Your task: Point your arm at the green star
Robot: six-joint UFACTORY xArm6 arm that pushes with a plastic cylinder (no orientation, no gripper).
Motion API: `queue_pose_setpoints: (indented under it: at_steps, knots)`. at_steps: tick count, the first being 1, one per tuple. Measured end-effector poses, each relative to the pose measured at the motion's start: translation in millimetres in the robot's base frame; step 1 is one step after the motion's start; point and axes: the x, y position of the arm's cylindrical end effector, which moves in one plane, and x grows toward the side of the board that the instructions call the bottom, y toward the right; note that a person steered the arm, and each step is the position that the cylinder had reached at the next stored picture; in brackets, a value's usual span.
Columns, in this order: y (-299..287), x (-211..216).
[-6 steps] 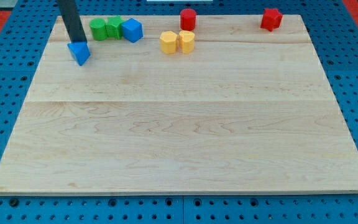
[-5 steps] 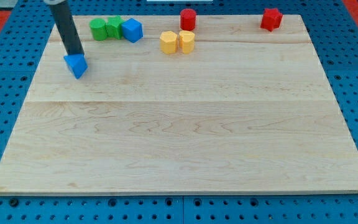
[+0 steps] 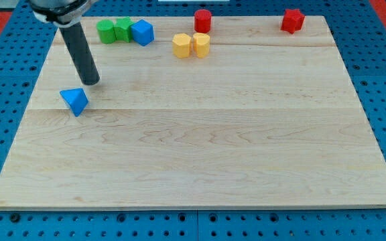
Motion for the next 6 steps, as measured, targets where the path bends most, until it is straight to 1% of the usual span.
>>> queue_pose_setpoints:
  at_steps: [1,2,3,4,5,6]
  knots:
    - [-40,-42]
    - [-88,-74]
    - [-76,-127]
    - [1,-165]
    - [60,-171]
    - [66,-167]
